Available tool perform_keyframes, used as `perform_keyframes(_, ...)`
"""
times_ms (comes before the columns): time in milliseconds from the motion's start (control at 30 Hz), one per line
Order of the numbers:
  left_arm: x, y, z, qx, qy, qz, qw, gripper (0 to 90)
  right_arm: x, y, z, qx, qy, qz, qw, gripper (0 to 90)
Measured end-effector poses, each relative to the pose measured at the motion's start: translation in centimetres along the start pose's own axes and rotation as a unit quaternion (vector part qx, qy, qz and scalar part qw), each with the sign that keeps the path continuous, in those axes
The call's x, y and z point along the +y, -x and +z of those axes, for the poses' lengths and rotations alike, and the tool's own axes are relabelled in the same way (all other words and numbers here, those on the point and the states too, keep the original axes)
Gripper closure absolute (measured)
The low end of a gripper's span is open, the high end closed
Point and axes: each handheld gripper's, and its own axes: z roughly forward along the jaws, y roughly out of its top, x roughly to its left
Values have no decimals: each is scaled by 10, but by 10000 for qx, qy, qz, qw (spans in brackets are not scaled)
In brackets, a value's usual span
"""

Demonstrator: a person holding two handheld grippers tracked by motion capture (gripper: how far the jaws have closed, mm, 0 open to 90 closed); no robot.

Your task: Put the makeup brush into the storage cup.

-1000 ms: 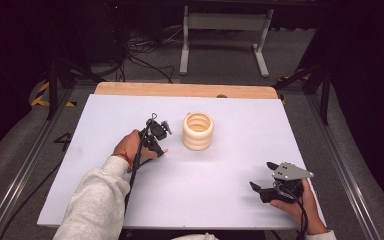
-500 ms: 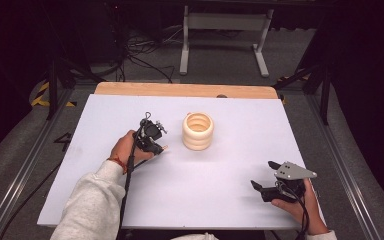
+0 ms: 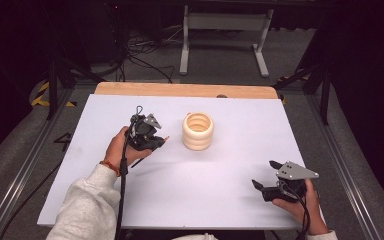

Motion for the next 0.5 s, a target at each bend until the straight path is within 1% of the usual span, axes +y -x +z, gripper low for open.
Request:
perform_keyframes(133, 1, 3, -11, 11, 374, 61, 9993, 838, 0, 0, 0, -7, 4, 9, 10000, 123)
perform_keyframes(167, 1, 4, -14, 72, 434, 62, 9990, 838, 0, 0, 0, -9, 1, 7, 10000, 122)
perform_keyframes(200, 2, 5, -15, 61, 483, 89, 9988, 838, 0, 0, 0, -13, 4, 3, 10000, 122)
perform_keyframes(233, 2, 6, -18, 74, 640, 120, 9978, 838, 0, 0, 0, -15, 9, 2, 10000, 122)
perform_keyframes(267, 2, 6, -18, 74, 640, 120, 9978, 838, 0, 0, 0, -15, 9, 2, 10000, 122)
perform_keyframes(300, 2, 6, -22, 103, 724, 117, 9973, 838, 0, 0, 0, -22, 11, 10, 10000, 122)
perform_keyframes(333, 2, 6, -24, 60, 817, 135, 9965, 839, 0, 0, -1, -20, 11, 5, 10000, 122)
perform_keyframes(367, 2, 6, -26, 24, 943, 103, 9955, 838, 0, 0, 0, -21, 7, 1, 10000, 122)
perform_keyframes(400, 2, 7, -30, 64, 1073, 110, 9941, 838, 0, 0, 0, -24, 4, -1, 10000, 122)
perform_keyframes(433, 2, 7, -30, 64, 1073, 110, 9941, 839, 0, 0, 0, -24, 6, 2, 10000, 122)
perform_keyframes(467, 2, 7, -33, 77, 1225, 82, 9924, 838, 0, 0, 0, -23, 8, 0, 10000, 121)
perform_keyframes(500, 2, 7, -33, 77, 1225, 82, 9924, 838, 0, 0, 0, -23, 8, 0, 10000, 121)
